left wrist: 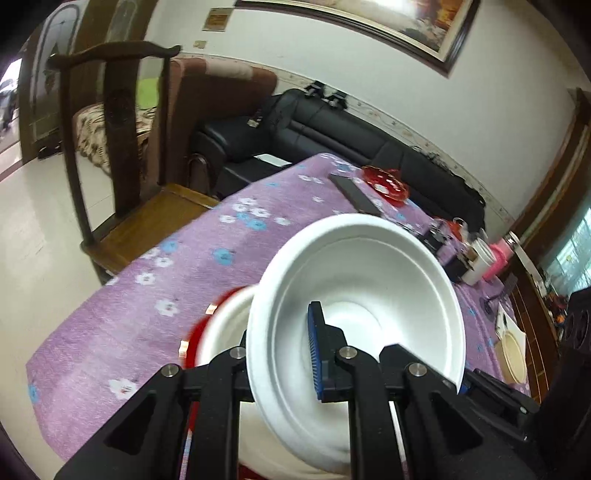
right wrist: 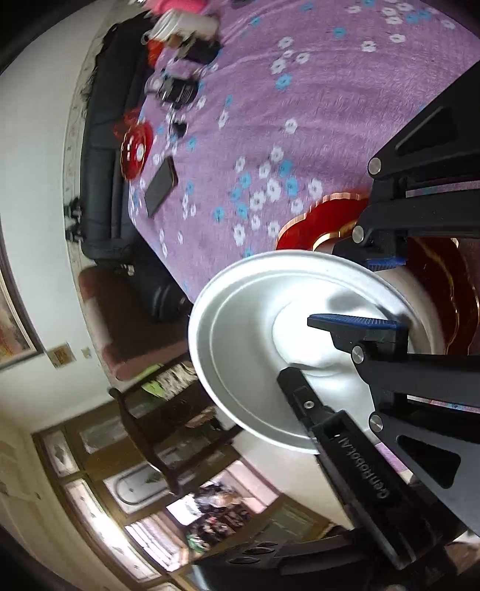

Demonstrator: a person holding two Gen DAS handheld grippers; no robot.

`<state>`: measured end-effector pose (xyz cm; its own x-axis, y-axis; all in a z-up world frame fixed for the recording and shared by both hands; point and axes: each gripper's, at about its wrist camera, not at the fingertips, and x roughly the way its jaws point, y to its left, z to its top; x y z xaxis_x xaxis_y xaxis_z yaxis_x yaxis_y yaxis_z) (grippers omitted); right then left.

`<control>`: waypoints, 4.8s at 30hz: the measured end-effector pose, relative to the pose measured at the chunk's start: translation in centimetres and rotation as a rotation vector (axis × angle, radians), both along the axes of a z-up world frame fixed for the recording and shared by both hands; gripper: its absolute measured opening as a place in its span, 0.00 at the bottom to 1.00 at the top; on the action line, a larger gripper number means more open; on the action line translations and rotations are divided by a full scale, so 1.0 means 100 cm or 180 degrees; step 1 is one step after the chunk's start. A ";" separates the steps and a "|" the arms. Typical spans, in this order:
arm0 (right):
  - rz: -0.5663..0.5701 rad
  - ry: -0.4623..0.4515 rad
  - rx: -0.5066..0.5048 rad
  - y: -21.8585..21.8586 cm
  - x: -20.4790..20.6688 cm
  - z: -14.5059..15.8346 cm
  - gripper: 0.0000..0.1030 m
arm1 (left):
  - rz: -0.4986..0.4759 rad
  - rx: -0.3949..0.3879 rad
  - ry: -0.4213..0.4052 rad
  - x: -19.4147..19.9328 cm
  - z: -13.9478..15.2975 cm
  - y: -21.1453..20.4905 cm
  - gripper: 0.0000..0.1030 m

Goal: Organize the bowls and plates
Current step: 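Carry the white bowl onto the stack and open both grippers, then move both grippers to the beige plastic bowl beside the notepad, then close both grippers on the rim of the beige bowl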

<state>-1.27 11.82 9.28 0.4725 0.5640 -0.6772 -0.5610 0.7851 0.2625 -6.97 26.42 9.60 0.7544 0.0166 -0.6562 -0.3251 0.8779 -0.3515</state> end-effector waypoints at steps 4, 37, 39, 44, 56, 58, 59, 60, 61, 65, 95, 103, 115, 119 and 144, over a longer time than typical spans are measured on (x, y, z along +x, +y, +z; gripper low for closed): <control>0.0090 0.0067 -0.0034 0.012 0.000 -0.011 0.22 | 0.0109 -0.0127 0.0102 -0.002 -0.011 0.018 0.32; -0.0293 -0.0485 0.0113 -0.026 -0.015 0.017 0.61 | 0.0212 0.0463 -0.0503 -0.037 0.043 -0.002 0.91; -0.0370 -0.0528 0.0125 -0.043 -0.019 0.020 0.61 | 0.0191 0.0713 -0.0540 -0.039 0.048 -0.020 0.93; -0.0565 -0.0597 0.0081 -0.085 -0.028 0.020 0.68 | 0.0001 0.1167 -0.0536 -0.038 0.055 -0.065 0.93; -0.1122 -0.0414 0.0083 -0.196 -0.040 -0.004 0.70 | -0.0412 0.1663 -0.0323 -0.030 0.047 -0.143 0.93; -0.1201 -0.0350 0.0129 -0.211 -0.042 -0.008 0.70 | -0.0473 0.1716 -0.0298 -0.029 0.046 -0.154 0.93; -0.1245 -0.0317 0.0152 -0.217 -0.042 -0.011 0.70 | -0.0497 0.1727 -0.0290 -0.028 0.046 -0.158 0.93; -0.1300 -0.0273 0.0197 -0.226 -0.043 -0.014 0.70 | -0.0531 0.1750 -0.0282 -0.029 0.046 -0.164 0.93; -0.1322 -0.0252 0.0228 -0.231 -0.043 -0.015 0.70 | -0.0547 0.1769 -0.0279 -0.028 0.045 -0.168 0.93; -0.1393 -0.0172 0.0321 -0.249 -0.047 -0.020 0.70 | -0.0598 0.1858 -0.0260 -0.028 0.045 -0.184 0.93; -0.2486 -0.0381 0.0375 -0.401 -0.050 0.019 0.70 | -0.1355 0.1591 -0.0432 0.007 0.075 -0.247 0.93; -0.3000 -0.0658 0.0599 -0.462 -0.009 0.058 0.74 | -0.1794 0.0858 -0.0237 0.061 0.099 -0.274 0.93; -0.3226 -0.0196 0.0811 -0.503 0.059 -0.025 0.74 | -0.2249 0.0714 0.0086 0.132 0.048 -0.365 0.93; -0.3211 -0.0054 0.0872 -0.518 0.061 -0.040 0.72 | -0.2315 0.0288 0.0415 0.170 0.013 -0.387 0.93; -0.2951 0.0388 0.0606 -0.504 0.092 -0.073 0.43 | -0.2566 0.0335 0.0938 0.254 -0.071 -0.470 0.56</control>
